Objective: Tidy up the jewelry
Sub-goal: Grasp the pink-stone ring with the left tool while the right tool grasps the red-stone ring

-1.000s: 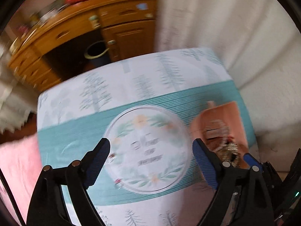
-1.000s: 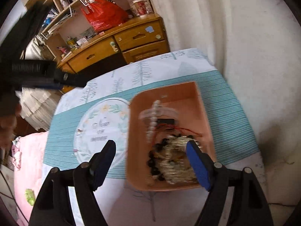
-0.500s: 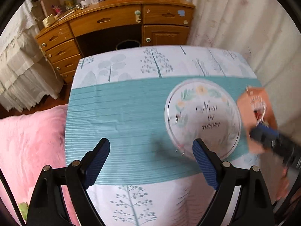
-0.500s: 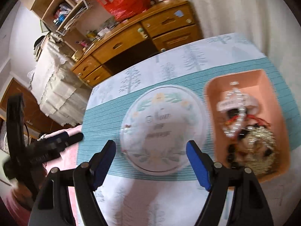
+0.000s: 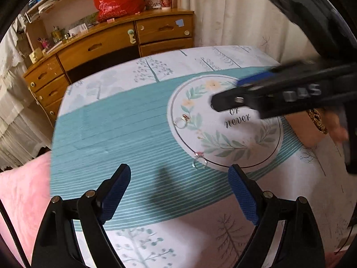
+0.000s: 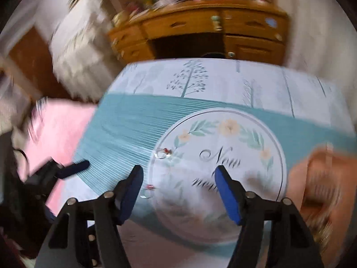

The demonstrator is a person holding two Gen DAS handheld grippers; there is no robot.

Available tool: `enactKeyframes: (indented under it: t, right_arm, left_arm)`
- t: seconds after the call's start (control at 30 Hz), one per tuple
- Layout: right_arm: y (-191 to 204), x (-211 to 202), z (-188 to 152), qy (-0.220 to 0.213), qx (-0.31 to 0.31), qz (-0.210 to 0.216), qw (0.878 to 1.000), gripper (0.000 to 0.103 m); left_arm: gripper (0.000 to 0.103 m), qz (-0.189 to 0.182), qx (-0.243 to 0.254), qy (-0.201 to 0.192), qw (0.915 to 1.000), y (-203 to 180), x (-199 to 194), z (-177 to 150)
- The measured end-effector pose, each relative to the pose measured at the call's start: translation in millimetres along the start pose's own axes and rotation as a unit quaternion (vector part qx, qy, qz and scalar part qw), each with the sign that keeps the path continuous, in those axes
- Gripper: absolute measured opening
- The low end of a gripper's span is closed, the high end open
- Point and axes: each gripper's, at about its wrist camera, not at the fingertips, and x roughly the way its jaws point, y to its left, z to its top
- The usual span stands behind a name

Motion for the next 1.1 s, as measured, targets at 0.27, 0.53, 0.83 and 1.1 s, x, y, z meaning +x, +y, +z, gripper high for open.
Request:
enactKeyframes:
  t: [0.27,0.53,0.83,1.1]
  right_arm:
    - [-1,40,20,0.009,-0.048,0.033,0.998,0.032]
    - [9,57,24,0.018,-0.061,0.076,0.995,0.020]
    - [21,70,20,0.042,-0.101,0.065,0.992,0.009]
    - [13,63,21,0.037,-0.093,0.054,0.994,0.007]
  left_arm:
    - [0.057,-0.011,-0.004,0.000,0.9999,-13,28,3]
    - [0.037,-0.020,-0.027,0.008,0.9994,-6,40,6]
    - [0.024,-0.006,0.000,0.004,1.0000,-13,39,4]
    - [0.013,0.001,0.006,0.006,1.0000,-21,38,6]
